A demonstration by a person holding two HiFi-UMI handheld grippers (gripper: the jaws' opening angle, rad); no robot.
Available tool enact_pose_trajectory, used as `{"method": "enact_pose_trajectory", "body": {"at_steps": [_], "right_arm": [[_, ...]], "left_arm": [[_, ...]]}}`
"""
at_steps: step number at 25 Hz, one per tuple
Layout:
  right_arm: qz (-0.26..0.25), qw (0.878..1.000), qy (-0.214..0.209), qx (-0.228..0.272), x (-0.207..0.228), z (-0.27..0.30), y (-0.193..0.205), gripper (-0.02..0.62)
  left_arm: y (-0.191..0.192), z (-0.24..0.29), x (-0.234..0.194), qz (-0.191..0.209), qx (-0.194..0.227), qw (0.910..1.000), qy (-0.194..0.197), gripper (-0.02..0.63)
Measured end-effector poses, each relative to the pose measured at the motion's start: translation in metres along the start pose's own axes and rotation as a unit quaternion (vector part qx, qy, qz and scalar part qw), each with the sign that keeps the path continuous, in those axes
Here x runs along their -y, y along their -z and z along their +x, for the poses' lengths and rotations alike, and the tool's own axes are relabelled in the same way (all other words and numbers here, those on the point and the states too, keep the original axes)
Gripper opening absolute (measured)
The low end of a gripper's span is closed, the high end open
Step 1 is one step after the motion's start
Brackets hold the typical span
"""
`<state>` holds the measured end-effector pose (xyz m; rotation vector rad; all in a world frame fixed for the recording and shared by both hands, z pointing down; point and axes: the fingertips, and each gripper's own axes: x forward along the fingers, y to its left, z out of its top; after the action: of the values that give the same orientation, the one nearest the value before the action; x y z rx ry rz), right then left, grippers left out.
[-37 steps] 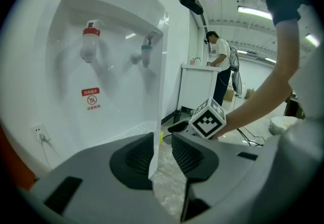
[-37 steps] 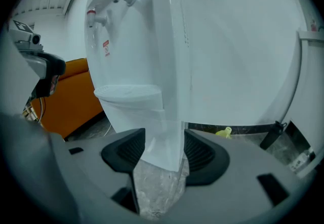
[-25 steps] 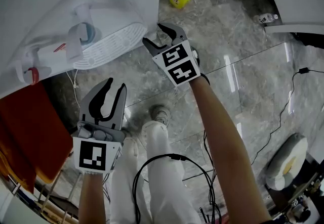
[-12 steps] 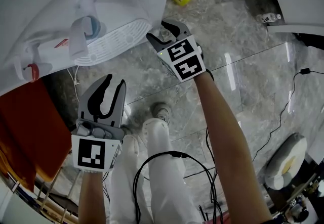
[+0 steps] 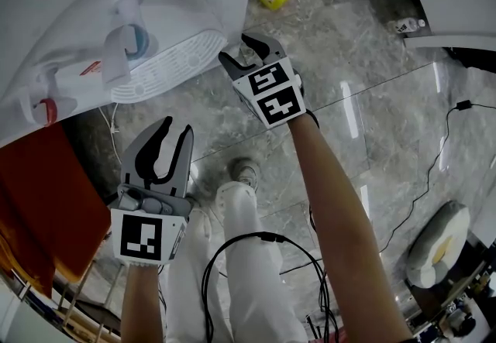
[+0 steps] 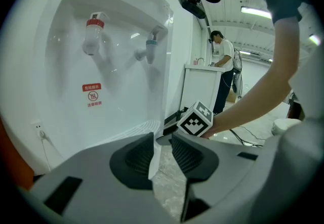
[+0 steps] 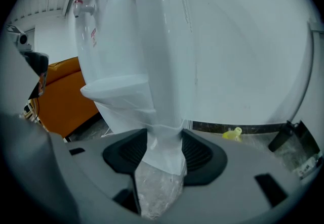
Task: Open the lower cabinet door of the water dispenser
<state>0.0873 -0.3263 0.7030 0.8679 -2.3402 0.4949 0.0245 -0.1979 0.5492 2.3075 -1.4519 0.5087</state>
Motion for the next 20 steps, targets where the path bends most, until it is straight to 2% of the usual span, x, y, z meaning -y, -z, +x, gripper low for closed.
{"method": "enact_pose_trajectory", "body": {"at_steps": [7, 14, 20], "right_arm": [[0.005, 1.0, 0.004, -0.003, -0.005, -0.01, 0.008, 0.212], [0.016, 1.0, 0.014, -0.005, -0.013, -0.023, 0.022, 0.195], [0.014, 1.0, 0.019, -0.021, -0.02, -0.033, 0.033, 0.175]], "left_arm": [[-0.001, -0.002, 0.001, -0.006, 0.002, 1.0, 0.0, 0.11], [0.004, -0.007, 0.003, 0.012, -0.005, 0.9999, 0.008, 0.11], [0.001, -0.011, 0.007, 0.004, -0.001, 0.9999, 0.011, 0.11]]}}
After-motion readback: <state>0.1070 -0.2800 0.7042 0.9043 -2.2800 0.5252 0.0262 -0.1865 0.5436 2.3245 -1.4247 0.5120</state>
